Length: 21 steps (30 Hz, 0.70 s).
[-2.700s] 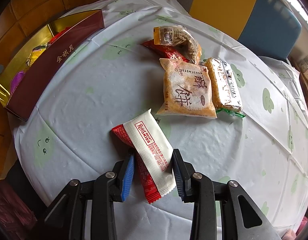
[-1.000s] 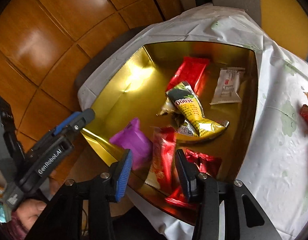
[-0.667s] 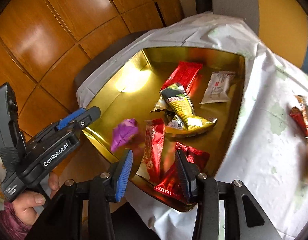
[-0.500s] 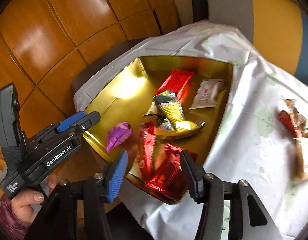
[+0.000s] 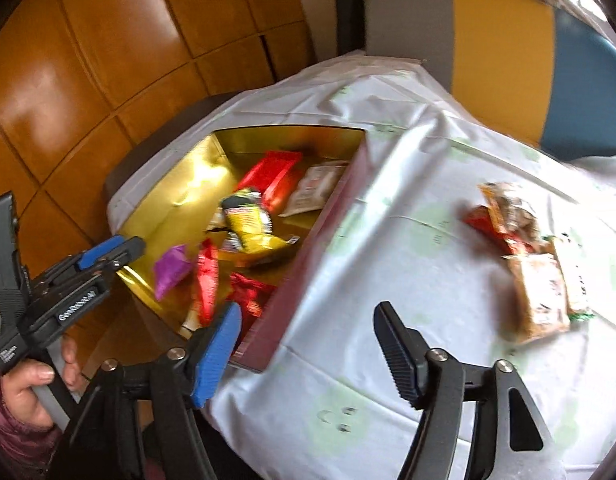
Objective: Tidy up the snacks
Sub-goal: 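Carry the red-white wrapper into the gold tin and release it, then move the left tool to the clear peanut snack bag and grasp it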
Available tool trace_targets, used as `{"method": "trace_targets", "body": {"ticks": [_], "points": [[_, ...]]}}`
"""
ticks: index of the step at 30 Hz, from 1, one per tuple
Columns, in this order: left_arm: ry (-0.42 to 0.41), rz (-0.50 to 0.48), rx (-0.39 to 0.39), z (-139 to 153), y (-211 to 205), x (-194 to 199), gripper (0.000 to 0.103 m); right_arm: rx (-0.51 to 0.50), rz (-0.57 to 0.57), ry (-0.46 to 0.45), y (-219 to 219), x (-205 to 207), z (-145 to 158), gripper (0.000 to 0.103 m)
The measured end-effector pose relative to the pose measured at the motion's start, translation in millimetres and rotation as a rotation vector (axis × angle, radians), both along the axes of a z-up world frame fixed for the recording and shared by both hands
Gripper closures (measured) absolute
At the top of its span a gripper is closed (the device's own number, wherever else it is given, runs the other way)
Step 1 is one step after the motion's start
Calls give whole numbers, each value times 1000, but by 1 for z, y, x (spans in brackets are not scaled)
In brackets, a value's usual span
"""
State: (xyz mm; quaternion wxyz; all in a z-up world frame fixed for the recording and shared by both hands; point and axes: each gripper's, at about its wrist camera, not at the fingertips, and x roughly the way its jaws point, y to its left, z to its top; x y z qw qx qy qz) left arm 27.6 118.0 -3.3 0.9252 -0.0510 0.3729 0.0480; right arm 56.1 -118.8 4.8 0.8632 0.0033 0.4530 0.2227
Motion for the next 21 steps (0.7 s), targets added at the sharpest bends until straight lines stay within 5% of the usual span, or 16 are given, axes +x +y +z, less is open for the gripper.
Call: {"method": "trace_targets", "body": {"ticks": [13,21], "points": [[10,-37,24,-2,-14,-2,62,-108,-104,16,-66,5,0,15],[6,-81,52,3,-29,-2,62,-195,-282,-19,-149,17,7,12]]}}
